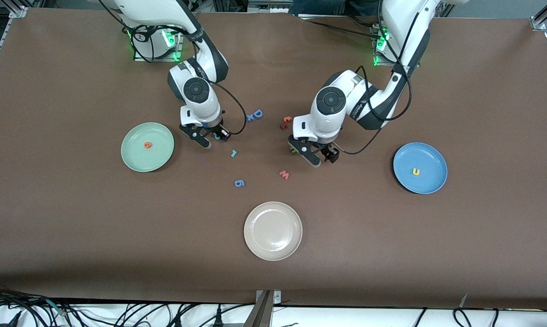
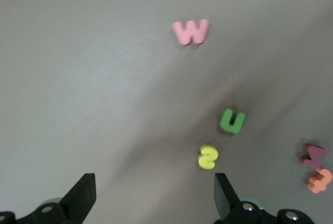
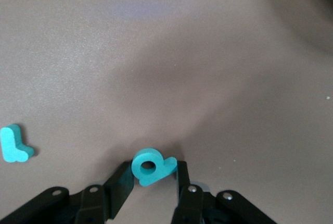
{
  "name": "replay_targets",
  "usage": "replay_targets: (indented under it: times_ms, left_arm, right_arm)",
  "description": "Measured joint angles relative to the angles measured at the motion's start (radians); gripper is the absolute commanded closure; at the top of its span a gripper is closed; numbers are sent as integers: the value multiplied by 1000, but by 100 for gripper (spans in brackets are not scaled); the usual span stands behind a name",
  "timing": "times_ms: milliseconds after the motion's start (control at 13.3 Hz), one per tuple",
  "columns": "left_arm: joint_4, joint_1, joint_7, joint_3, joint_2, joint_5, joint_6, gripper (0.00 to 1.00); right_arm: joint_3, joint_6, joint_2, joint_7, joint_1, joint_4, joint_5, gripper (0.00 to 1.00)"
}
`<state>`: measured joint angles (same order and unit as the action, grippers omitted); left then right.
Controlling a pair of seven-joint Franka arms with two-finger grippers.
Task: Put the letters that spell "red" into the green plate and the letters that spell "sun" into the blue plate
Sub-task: 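Carry the teal letter to the green plate while the left gripper reaches letters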
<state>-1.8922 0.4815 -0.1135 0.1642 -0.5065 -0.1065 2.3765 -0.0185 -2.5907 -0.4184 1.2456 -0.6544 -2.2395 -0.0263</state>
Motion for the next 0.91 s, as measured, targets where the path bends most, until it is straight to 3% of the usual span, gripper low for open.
replay_targets:
  times_ms: [226, 377, 679, 754, 905]
  left_arm:
    - [-106, 8, -47, 1, -30, 0, 183, 2]
    - [-151, 9, -57, 16, -31, 0, 217, 2]
    - [-157, 15, -57, 39, -29, -1, 217, 4]
    - [-157, 16, -57, 39, -29, -1, 217, 9]
    - [-158, 17, -57, 39, -29, -1, 217, 11]
  right_arm:
    - [-3, 2, 7, -11, 0, 0, 0, 88]
    - [-35, 54, 29, -75, 0, 5, 0, 87]
    - [-208, 261, 139, -393, 5, 19, 0, 87]
    - [-251, 286, 156, -470, 7, 19, 0, 87]
    - [-320, 314, 171, -598, 11, 19, 0, 87]
